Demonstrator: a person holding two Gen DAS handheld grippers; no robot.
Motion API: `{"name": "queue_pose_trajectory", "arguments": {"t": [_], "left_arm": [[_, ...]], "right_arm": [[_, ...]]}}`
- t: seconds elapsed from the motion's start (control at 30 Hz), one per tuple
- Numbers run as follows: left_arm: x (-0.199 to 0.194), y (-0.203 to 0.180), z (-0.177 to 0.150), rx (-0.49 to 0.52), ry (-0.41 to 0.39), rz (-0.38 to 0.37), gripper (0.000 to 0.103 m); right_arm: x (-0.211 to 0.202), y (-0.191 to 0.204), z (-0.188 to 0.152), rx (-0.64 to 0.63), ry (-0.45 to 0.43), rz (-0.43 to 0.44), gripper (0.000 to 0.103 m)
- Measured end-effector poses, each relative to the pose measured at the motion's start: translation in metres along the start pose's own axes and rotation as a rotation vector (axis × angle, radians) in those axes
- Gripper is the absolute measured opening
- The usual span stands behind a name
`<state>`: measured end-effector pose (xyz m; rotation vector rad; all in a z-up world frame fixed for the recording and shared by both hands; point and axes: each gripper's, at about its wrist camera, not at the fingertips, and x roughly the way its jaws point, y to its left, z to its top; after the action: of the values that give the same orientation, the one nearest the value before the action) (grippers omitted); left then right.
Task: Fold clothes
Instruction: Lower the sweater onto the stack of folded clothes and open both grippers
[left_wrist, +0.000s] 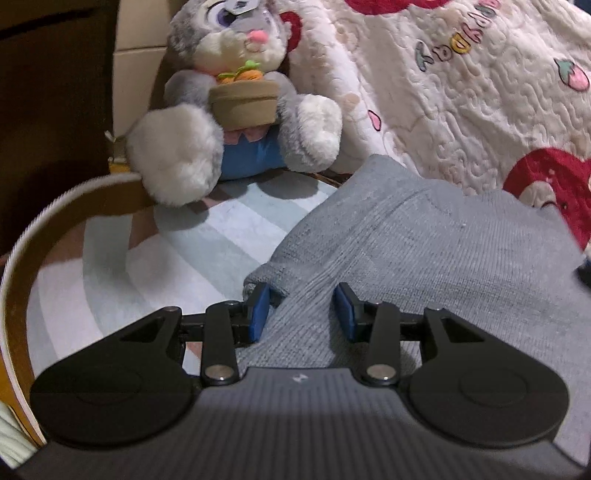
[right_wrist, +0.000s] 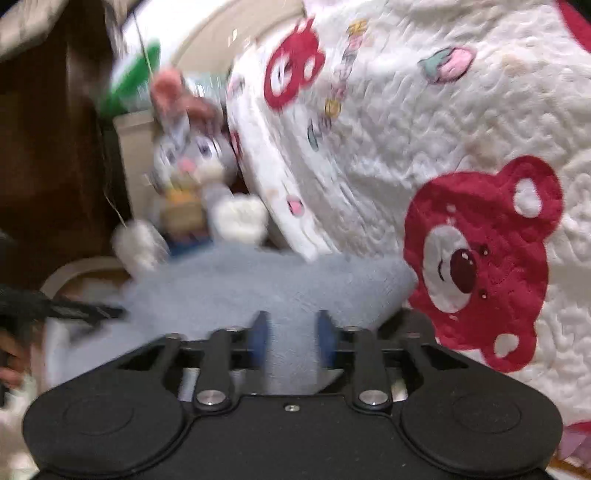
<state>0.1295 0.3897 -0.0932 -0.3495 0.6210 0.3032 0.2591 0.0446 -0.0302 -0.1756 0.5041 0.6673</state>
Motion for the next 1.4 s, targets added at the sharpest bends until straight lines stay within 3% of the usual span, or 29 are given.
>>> {"name": "queue_pose_trajectory", "arguments": {"t": [0.23, 0.33, 0.4, 0.5, 0.57, 0.63, 0.67, 0.77, 0.8, 0.9, 1.03, 1.07, 1.17, 1.4], "left_arm": [[-0.001, 0.002, 0.003, 0.002, 0.029, -0.025, 0.041], [-0.001, 0.001, 0.007, 0.004, 0.038, -0.01, 0.041], [-0.001, 0.002, 0.008, 0.004, 0.04, -0.016, 0.041], [0.001, 0.003, 0.008, 0.002, 0.043, -0.02, 0.042], [0.002, 0.002, 0.009, 0.01, 0.044, -0.017, 0.042], [0.003, 0.0, 0.01, 0.028, 0.044, -0.007, 0.042], [0.003, -0.002, 0.01, 0.042, 0.043, -0.002, 0.043], [-0.002, -0.008, 0.01, 0.112, 0.026, 0.021, 0.045], [-0.006, -0.013, 0.009, 0.164, 0.007, 0.04, 0.05], [-0.023, -0.023, 0.002, 0.275, -0.041, 0.089, 0.056], [-0.049, -0.024, -0.008, 0.25, -0.05, 0.154, 0.056], [-0.057, -0.025, -0.012, 0.247, -0.046, 0.168, 0.056], [-0.077, -0.038, -0.034, 0.289, -0.024, 0.186, 0.056], [-0.107, -0.078, -0.081, 0.324, 0.022, 0.199, 0.059]], "right_arm": [[0.007, -0.012, -0.018, 0.108, 0.015, -0.041, 0.047], [-0.025, 0.008, -0.014, 0.135, -0.06, -0.024, 0.043], [-0.053, 0.034, -0.023, 0.079, -0.138, 0.068, 0.043], [-0.076, 0.078, -0.044, -0.089, -0.187, 0.15, 0.043], [-0.07, 0.104, -0.058, -0.224, -0.143, 0.147, 0.043], [-0.06, 0.128, -0.071, -0.361, -0.09, 0.138, 0.029], [-0.056, 0.141, -0.078, -0.429, -0.063, 0.134, 0.009], [-0.044, 0.161, -0.092, -0.54, -0.013, 0.122, 0.006], [-0.041, 0.164, -0.096, -0.556, -0.003, 0.118, 0.006], [-0.053, 0.159, -0.092, -0.429, -0.029, 0.149, 0.007], [-0.08, 0.142, -0.099, -0.229, -0.074, 0.197, 0.021], [-0.089, 0.136, -0.103, -0.184, -0.08, 0.207, 0.025], [-0.111, 0.116, -0.117, -0.061, -0.083, 0.218, 0.051], [-0.13, 0.064, -0.15, 0.087, -0.007, 0.263, 0.051]]}}
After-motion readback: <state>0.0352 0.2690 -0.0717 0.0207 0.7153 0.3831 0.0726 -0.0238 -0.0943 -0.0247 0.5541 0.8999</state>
